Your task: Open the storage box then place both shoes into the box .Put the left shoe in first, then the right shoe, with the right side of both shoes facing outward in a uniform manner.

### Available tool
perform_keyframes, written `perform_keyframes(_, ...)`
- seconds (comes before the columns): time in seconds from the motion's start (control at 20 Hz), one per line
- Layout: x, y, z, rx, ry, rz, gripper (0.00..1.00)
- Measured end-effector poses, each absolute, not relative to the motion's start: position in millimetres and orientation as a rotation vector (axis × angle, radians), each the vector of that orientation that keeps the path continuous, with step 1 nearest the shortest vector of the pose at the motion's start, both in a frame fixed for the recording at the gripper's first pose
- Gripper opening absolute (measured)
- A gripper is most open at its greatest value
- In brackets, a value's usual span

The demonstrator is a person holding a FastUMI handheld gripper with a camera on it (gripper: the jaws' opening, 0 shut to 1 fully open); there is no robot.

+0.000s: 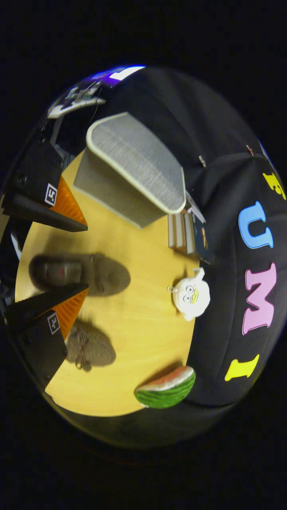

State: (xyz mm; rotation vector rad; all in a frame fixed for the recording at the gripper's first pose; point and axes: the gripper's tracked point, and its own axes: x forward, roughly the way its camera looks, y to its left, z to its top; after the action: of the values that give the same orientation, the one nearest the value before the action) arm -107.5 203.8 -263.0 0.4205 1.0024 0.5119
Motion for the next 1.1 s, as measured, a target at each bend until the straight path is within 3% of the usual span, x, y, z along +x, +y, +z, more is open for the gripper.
perform_keyframes(0.3, -81.4, 297.0, -223.8, 0.851, 1.033, 0.706, 0.80)
perform_keyframes(0.65, -68.4, 328.1, -216.4, 1.218, 1.159, 0.712, 0.80)
perform_keyframes(0.9, -52.9, 319.0, -194.3, 1.316, 1.065, 0.691, 0.07)
perform_keyframes(1.1, -47.1, 324.2, -149.9, 1.324, 0.986, 0.738, 0.06)
